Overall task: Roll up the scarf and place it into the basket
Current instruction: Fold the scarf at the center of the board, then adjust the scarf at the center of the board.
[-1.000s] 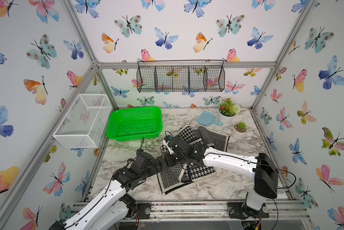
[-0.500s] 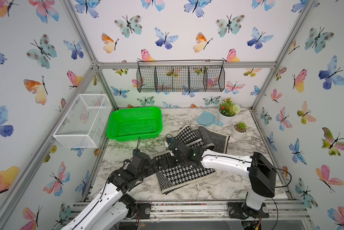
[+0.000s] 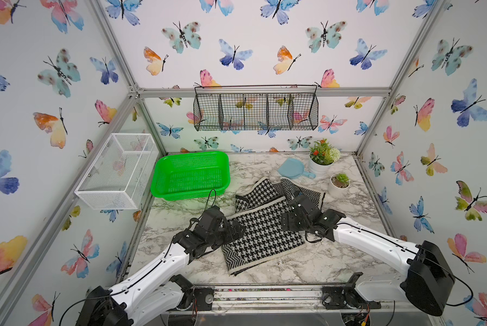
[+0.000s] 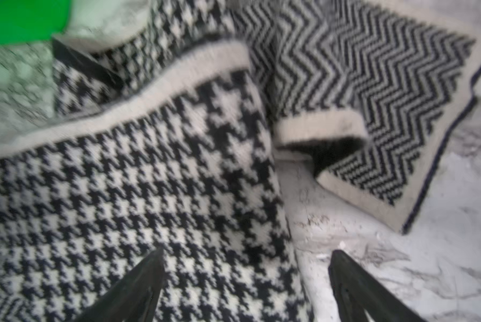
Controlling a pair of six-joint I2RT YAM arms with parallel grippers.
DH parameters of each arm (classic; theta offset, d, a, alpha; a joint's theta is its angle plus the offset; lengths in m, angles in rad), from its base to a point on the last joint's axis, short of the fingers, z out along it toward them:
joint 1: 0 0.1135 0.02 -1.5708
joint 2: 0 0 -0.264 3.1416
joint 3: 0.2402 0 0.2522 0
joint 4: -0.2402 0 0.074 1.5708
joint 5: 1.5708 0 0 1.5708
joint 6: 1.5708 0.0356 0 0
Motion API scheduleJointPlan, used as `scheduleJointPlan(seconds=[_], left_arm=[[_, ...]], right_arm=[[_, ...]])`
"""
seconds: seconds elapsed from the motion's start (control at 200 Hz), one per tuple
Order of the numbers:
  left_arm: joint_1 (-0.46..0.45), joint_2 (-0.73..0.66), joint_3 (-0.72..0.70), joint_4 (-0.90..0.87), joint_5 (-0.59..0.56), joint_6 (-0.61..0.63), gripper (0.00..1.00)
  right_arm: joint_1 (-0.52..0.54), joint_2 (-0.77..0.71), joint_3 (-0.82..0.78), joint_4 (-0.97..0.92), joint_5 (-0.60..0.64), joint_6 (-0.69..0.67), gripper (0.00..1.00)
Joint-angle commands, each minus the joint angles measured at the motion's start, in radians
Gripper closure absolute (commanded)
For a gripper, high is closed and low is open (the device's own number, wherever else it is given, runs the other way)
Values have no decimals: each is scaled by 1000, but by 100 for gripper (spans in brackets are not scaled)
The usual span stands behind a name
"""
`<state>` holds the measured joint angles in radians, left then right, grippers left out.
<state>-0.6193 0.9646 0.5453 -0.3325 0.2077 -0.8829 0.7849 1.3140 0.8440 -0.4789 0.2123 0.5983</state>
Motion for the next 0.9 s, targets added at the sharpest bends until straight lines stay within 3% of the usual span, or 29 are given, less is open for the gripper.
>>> scheduleJointPlan(seconds=[0.0, 0.22, 0.33, 0.42, 0.546, 0.661, 0.776, 0.891], left_arm=[[-4, 40, -19, 132, 48, -25, 2], [-5, 87, -69, 178, 60, -52, 2], [-5, 81, -107, 190, 64, -68, 2], [-5, 54, -141, 194, 55, -77, 2], [-4, 29, -175, 187, 41, -85, 2], [-2, 40, -189, 187, 31, -83, 2], [0, 64, -175, 163, 11, -80, 2], [10, 75, -145, 97, -38, -75, 2]], right_arm=[[-51, -4, -51, 16, -34, -55, 9], [-110, 80, -108, 125, -150, -87, 17], [-110, 125, -119, 159, -224, -87, 32], [-110, 137, -139, 197, -273, -88, 35], [-110, 130, -169, 237, -319, -79, 51], [-108, 125, -182, 255, -378, -62, 79], [-92, 87, -208, 271, -402, -29, 81], [-61, 55, -211, 246, -398, 1, 90]])
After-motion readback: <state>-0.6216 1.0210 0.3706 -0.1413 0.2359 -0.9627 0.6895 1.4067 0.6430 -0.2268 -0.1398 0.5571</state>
